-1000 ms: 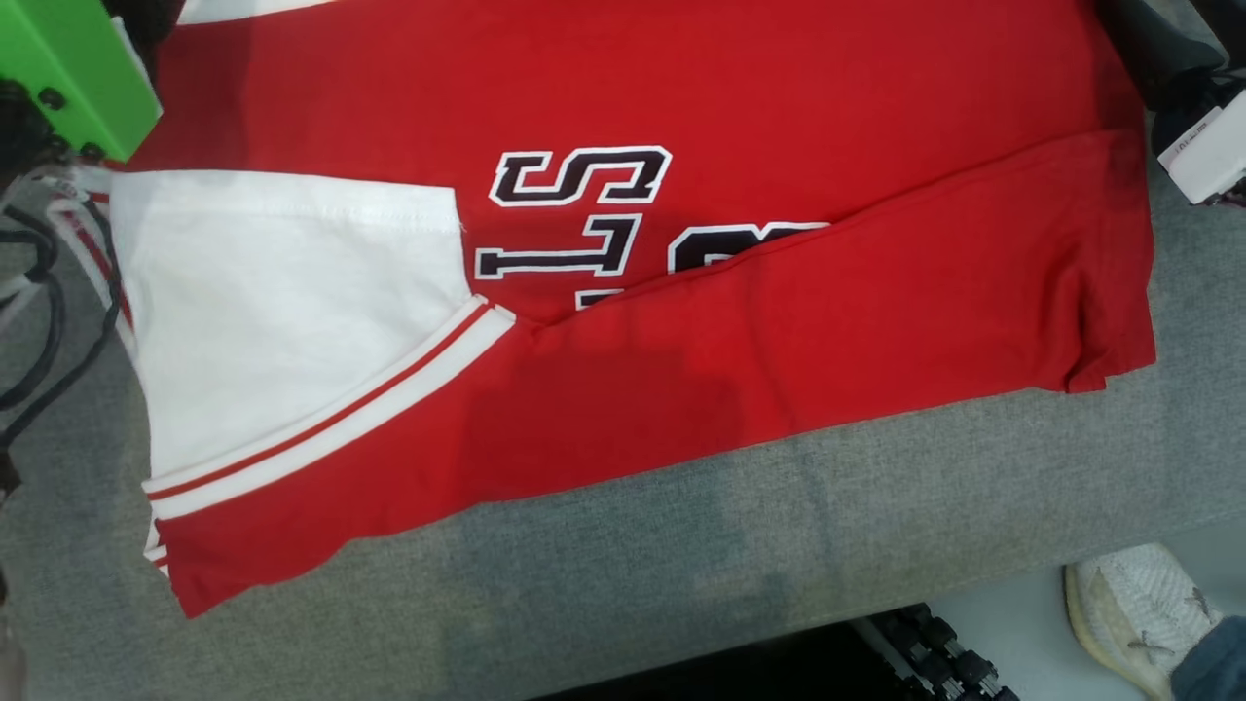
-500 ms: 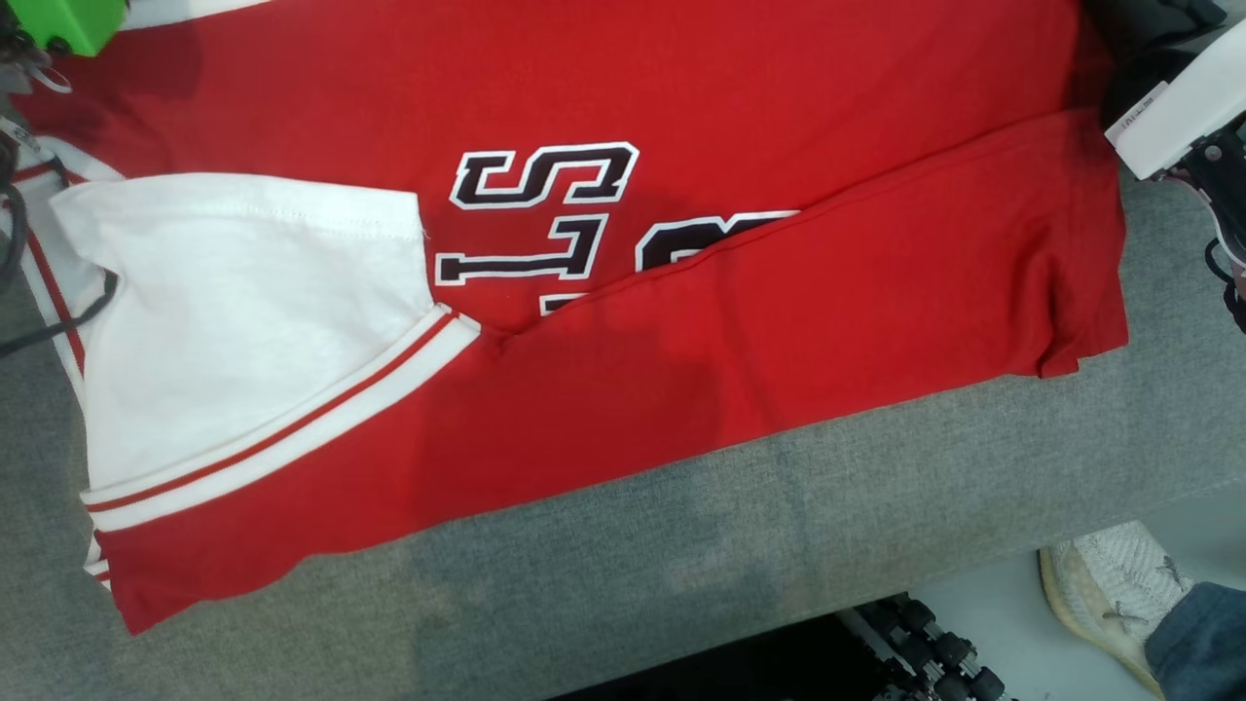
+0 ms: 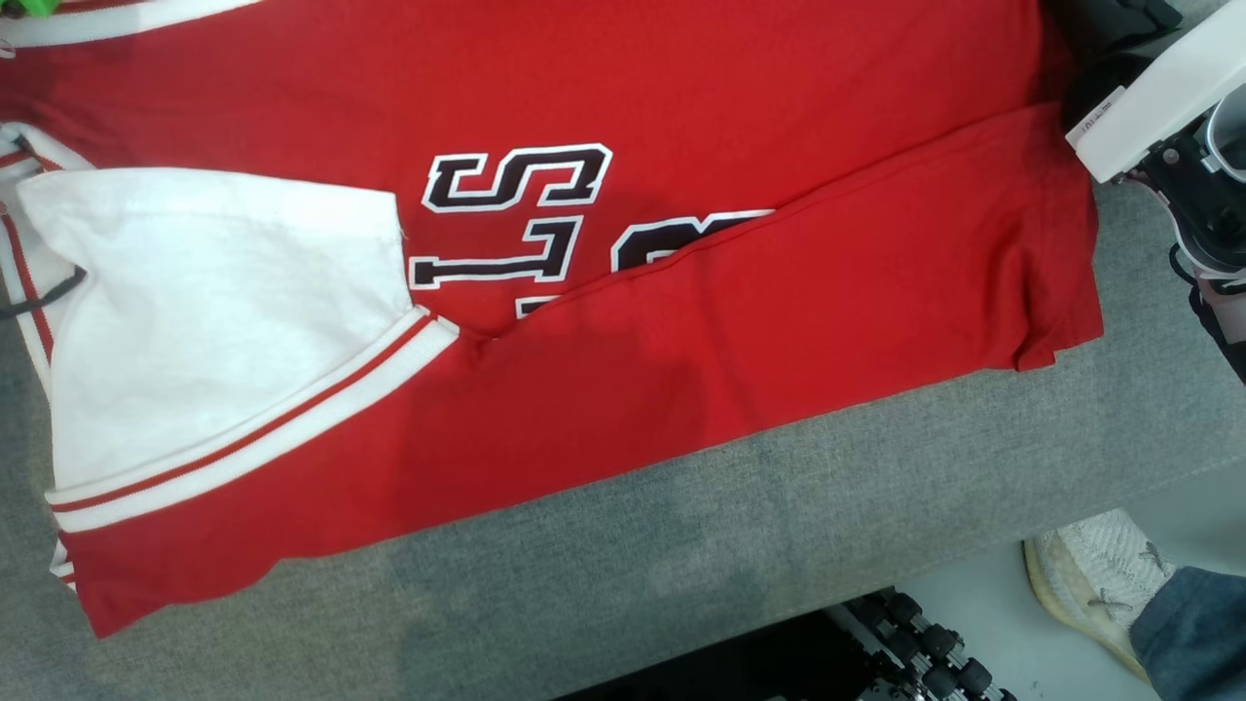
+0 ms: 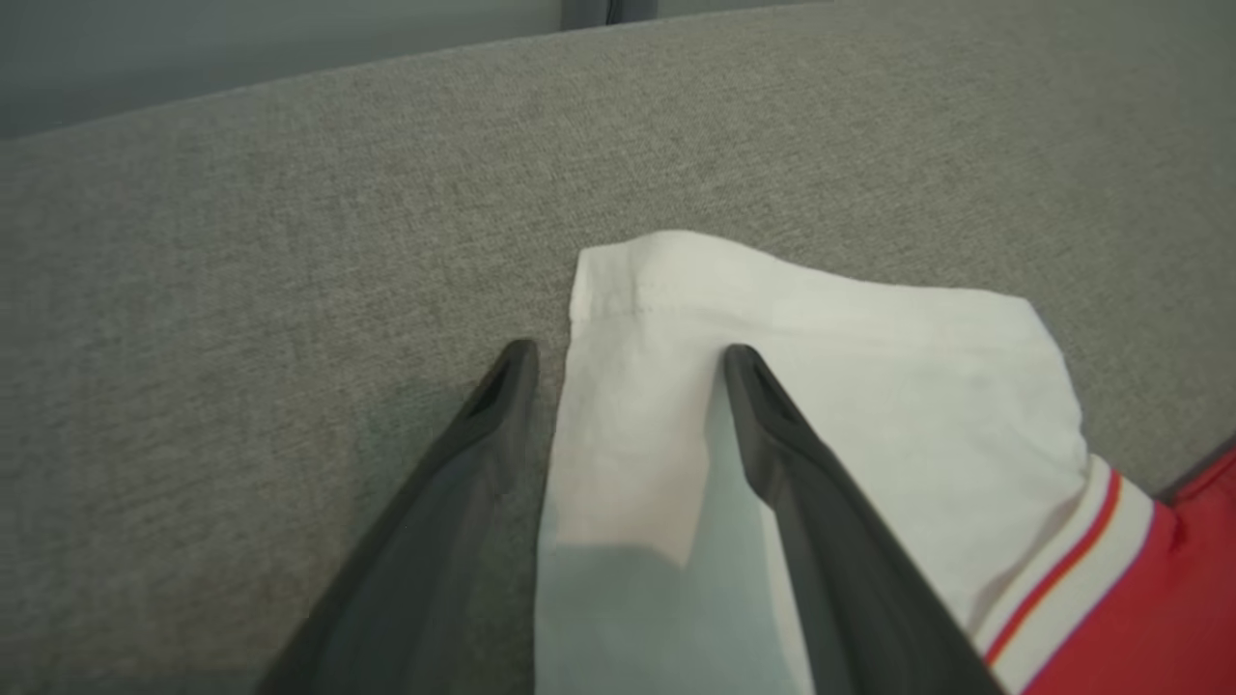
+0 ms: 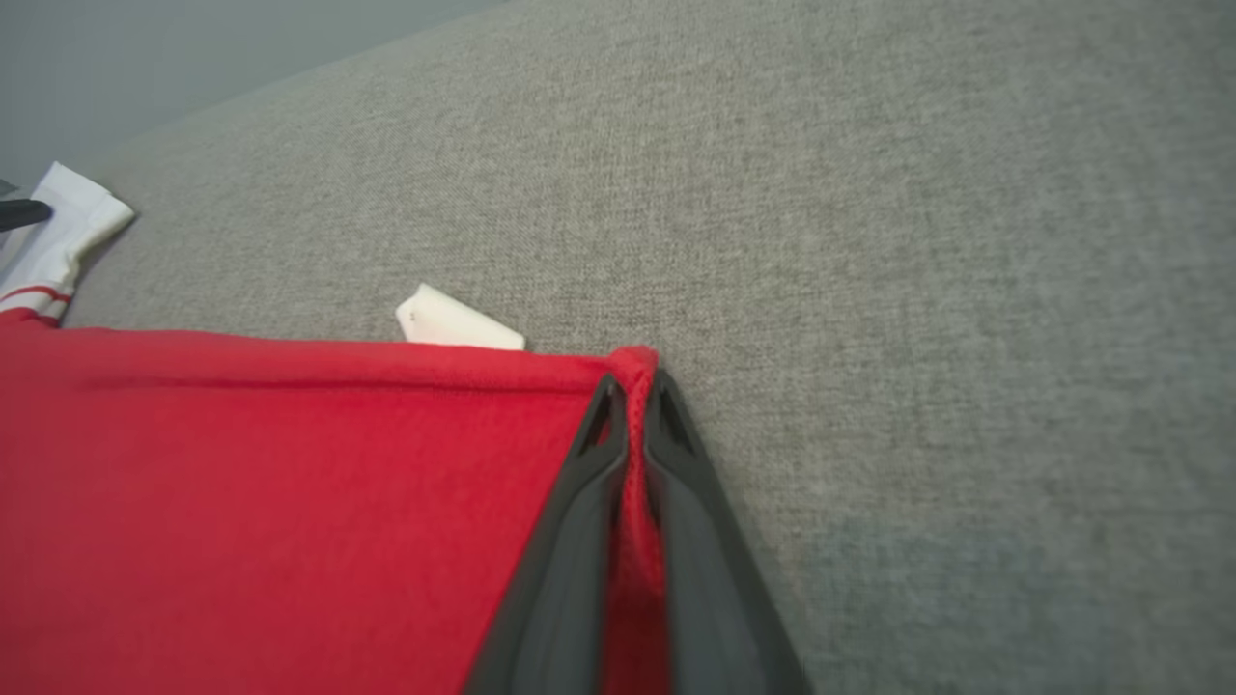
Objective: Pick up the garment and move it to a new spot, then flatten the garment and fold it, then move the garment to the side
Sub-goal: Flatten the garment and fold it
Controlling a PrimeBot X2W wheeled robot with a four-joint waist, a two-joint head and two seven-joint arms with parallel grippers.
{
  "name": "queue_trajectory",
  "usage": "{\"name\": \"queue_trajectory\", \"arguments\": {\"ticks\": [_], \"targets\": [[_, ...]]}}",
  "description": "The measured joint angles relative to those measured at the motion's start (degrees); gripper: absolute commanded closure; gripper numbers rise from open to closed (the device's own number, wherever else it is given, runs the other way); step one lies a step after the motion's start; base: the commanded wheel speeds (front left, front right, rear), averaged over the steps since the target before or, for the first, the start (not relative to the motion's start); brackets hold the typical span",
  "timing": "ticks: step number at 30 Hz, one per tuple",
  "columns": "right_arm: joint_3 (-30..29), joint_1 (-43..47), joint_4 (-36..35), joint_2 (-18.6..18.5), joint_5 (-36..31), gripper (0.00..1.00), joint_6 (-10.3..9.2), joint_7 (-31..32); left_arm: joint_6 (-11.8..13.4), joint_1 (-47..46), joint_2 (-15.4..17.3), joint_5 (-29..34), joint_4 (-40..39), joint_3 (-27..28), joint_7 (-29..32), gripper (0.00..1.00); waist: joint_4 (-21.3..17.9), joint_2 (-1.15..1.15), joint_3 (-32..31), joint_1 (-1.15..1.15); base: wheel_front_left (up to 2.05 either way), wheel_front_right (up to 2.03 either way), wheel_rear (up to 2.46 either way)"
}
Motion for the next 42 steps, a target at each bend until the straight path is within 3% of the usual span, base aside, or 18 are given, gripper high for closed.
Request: {"name": "queue_trajectory", "arguments": {"ticks": [20, 21, 22, 25, 26, 42], "targets": [[4.5, 0.0, -0.1, -0.2, 1.3, 0.97, 0.0, -3.6, -1.9, -3.0, 0.1, 1.7, 6.3, -1.3, -2.2, 0.01, -0.4, 0.0, -0.4, 0.0, 0.0, 0.0, 0.0], [4.6, 0.0, -0.1, -0.2, 1.6, 0.97, 0.0, -3.6, -2.1, -3.0, -0.1, 1.7, 6.4, -1.4, -2.2, 0.33, -0.4, 0.0, -0.4, 0.0, 0.0, 0.0, 0.0], [4.7, 0.0, 0.0, -0.2, 1.7, 0.97, 0.0, -3.9, -2.2, -3.0, -0.4, 1.7, 6.7, -1.5, -2.2, 0.51, -0.5, 0.0, -0.4, 0.0, 0.0, 0.0, 0.0], [5.3, 0.0, 0.1, -0.3, 1.8, 0.97, 0.0, -4.1, -2.6, -3.2, -0.8, 1.7, 7.5, -1.8, -2.4, 0.77, -0.5, 0.0, -0.6, 0.0, 0.0, 0.0, 0.0], [5.5, 0.0, 0.1, -0.4, 2.0, 0.97, 0.0, -4.3, -2.9, -3.2, -0.9, 1.7, 7.7, -1.8, -2.8, 1.0, -0.5, 0.0, -0.6, 0.0, 0.0, 0.0, 0.0], [7.7, 3.0, 2.7, -1.8, 2.8, 1.0, 0.1, -8.4, -6.4, -1.8, -3.9, -1.7, 8.9, -3.4, -8.0, 1.0, 1.0, 0.0, -4.4, 0.0, 0.0, 0.0, 0.0]]}}
